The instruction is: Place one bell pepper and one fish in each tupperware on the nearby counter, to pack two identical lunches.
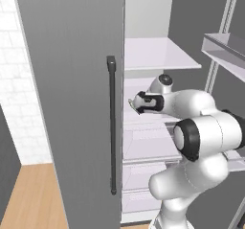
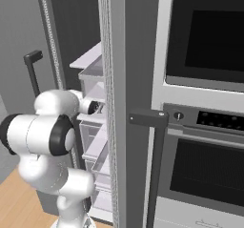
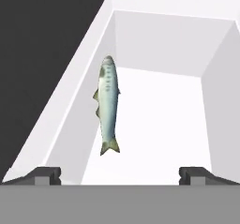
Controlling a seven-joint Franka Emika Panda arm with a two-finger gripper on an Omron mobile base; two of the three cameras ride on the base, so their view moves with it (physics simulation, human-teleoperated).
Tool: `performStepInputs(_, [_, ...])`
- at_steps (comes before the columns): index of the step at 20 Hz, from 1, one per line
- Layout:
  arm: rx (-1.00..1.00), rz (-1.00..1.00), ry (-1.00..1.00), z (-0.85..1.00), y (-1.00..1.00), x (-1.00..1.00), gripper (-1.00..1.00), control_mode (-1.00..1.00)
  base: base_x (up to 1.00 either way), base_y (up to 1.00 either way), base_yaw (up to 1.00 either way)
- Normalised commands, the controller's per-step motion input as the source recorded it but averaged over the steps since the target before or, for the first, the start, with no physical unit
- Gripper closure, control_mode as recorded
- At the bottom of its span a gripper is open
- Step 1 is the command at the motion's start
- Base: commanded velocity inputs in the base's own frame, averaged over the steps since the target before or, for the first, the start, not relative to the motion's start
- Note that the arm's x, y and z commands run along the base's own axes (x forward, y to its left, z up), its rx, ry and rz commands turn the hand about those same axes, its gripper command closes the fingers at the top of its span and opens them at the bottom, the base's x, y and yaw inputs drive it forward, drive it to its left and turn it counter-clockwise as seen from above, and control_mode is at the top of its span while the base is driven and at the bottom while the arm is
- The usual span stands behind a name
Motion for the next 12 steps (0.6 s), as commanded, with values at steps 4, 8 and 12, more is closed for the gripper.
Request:
performStepInputs(4, [0.00,0.06,0.00,-0.30,-0.01,0.44,-1.00,-1.00,0.00,0.00,0.00])
performStepInputs(8, [0.00,0.00,0.00,-0.14,0.08,0.51,-1.00,-1.00,0.00,0.00,0.00])
performStepInputs(12, [0.00,0.00,0.04,-0.24,0.13,0.37,-1.00,-1.00,0.00,0.00,0.00])
